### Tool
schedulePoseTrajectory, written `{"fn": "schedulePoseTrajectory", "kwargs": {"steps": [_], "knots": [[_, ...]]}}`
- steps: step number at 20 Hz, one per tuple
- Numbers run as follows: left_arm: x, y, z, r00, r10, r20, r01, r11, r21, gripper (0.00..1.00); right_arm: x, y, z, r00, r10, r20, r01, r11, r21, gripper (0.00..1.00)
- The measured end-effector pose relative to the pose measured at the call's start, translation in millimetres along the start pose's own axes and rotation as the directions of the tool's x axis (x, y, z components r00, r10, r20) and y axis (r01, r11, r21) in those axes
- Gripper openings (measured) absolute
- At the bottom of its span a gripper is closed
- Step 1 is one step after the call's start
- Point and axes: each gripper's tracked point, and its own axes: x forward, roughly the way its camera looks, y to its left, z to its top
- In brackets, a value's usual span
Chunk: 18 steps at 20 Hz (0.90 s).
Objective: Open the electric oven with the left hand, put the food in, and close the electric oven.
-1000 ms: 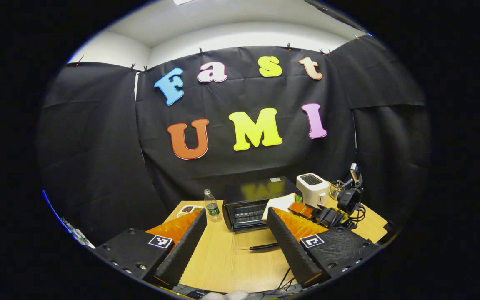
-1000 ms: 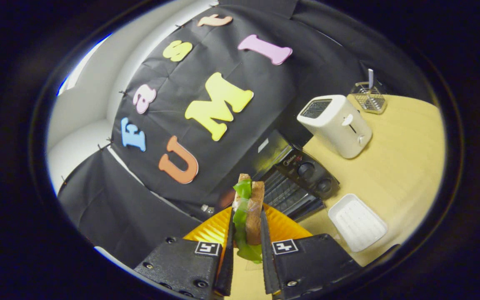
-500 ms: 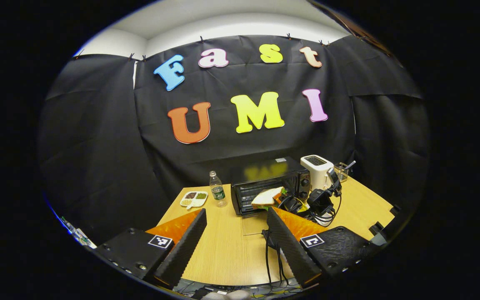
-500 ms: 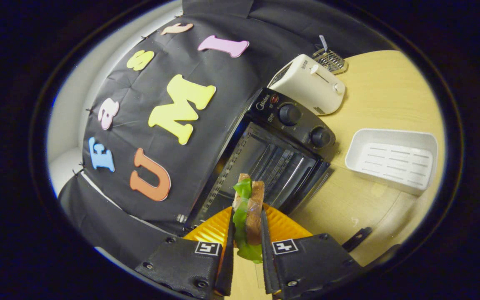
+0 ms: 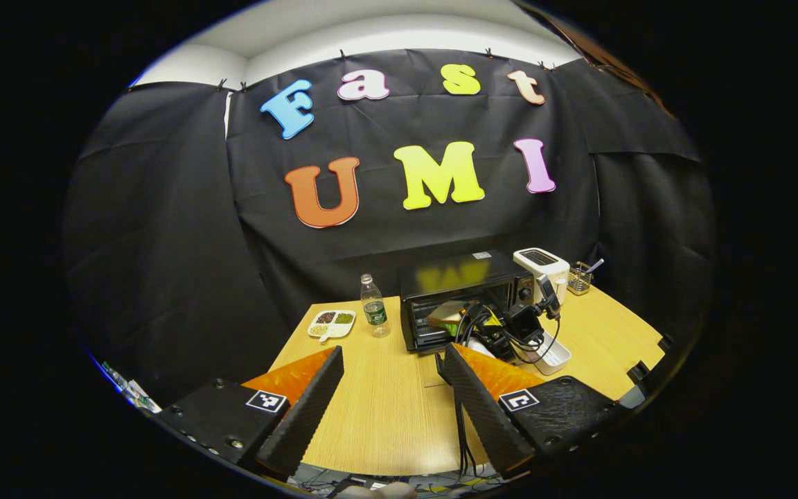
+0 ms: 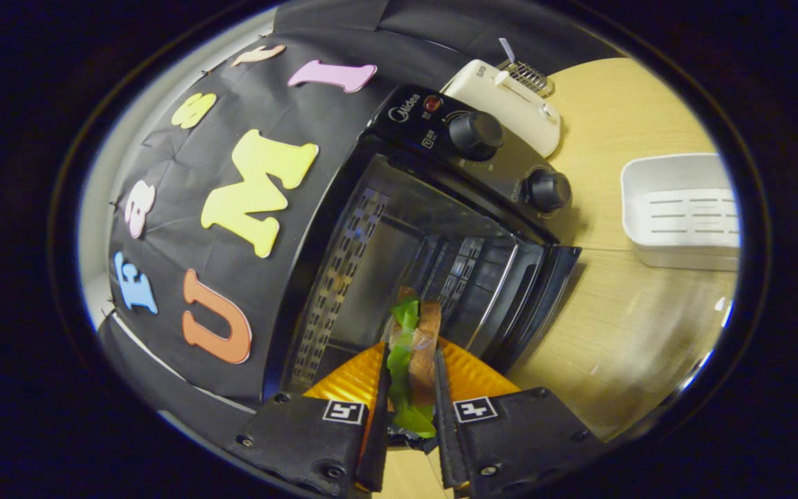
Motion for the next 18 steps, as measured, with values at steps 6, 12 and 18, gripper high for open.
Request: {"fn": "schedulePoseTrajectory", "kwargs": {"steps": [6, 12, 18], "knots": [[-2, 5, 2, 1.0, 0.008, -0.001, -0.008, 1.0, -0.022, 0.96, 12, -10, 7, 0.998, -0.07, -0.006, 0.069, 0.991, -0.111, 0.52], [-8, 7, 17, 0.999, 0.029, 0.044, -0.027, 0.999, -0.038, 0.96, -20, -6, 20, 0.994, -0.073, -0.083, 0.048, 0.962, -0.267, 0.9], [-15, 4, 30, 0.995, 0.038, 0.096, -0.037, 0.999, -0.019, 0.96, -123, 16, 73, 0.997, -0.004, -0.077, -0.038, 0.842, -0.537, 0.87]]}}
